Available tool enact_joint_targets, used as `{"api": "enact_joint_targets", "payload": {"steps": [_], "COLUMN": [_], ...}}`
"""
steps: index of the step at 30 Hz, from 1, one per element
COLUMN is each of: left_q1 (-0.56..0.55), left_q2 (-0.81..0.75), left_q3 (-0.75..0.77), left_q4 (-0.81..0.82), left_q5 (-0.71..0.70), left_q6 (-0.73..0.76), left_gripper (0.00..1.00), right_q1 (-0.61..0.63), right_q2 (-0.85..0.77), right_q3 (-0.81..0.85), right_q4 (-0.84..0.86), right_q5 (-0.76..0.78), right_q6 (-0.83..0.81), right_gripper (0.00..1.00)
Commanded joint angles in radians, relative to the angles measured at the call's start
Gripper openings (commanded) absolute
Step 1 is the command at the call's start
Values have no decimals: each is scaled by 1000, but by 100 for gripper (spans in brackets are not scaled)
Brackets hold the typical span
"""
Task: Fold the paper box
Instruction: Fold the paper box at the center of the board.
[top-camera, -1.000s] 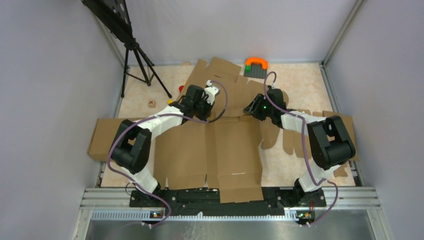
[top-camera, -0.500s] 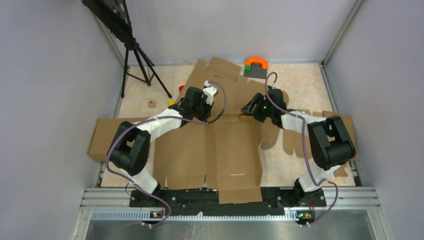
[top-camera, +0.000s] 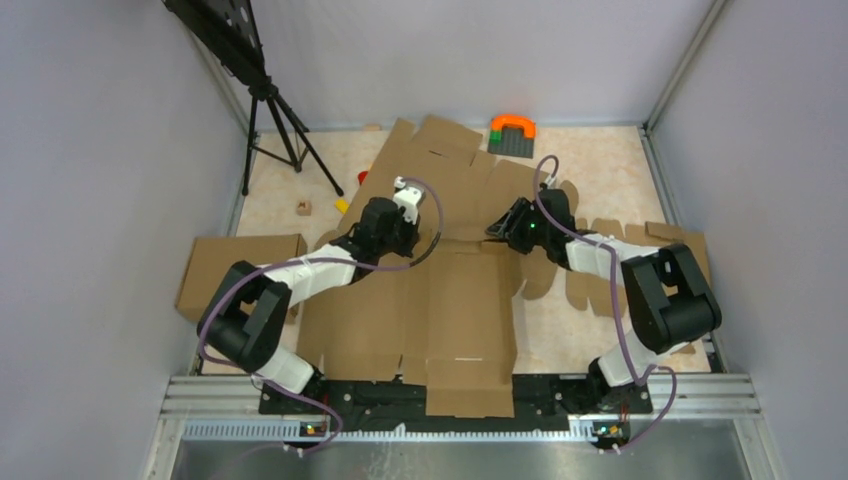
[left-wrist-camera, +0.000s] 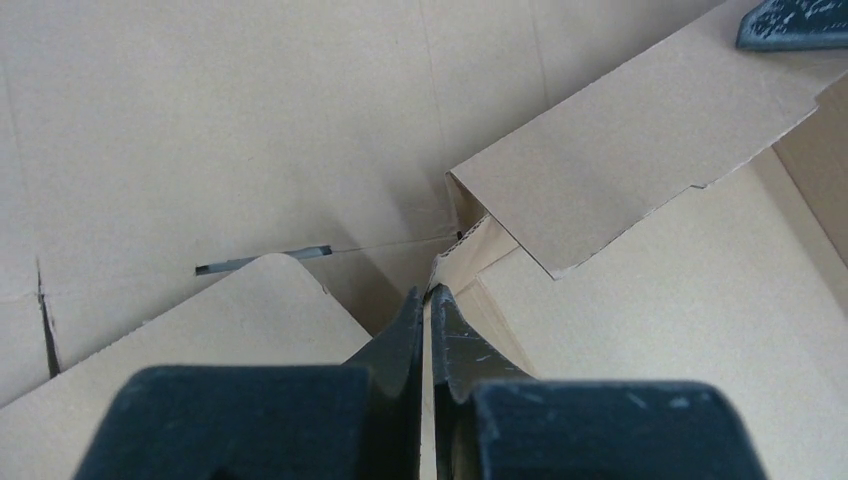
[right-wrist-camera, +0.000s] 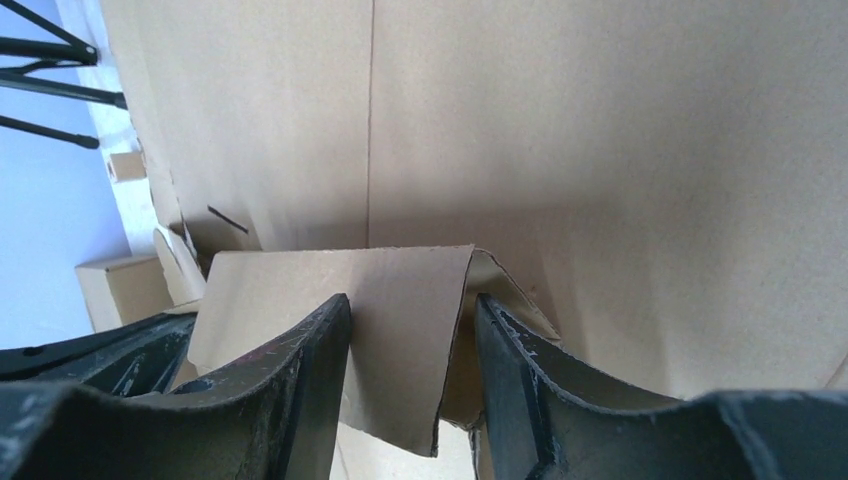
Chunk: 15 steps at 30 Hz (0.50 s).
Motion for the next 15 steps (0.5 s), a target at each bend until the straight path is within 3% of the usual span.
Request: {"api": "enact_joint_targets", "payload": {"steps": [1, 10, 15], "left_q1": [-28, -27, -27], "left_q2": [-75, -48, -43], "left_q3": [-76, -24, 32], "left_q4": [125, 87, 32], "left_q5": [-39, -54, 23], "left_q6": [-62, -59, -52], "left_gripper": [0, 0, 0], "right_q1": [37, 38, 36], "right_q2": [-39, -38, -39], "right_q3": [-9, 30, 48], "right_q4": [9, -31, -62], "right_q5": [9, 3, 4], "right_q6": [5, -22, -23], "right_gripper": [49, 52, 53]}}
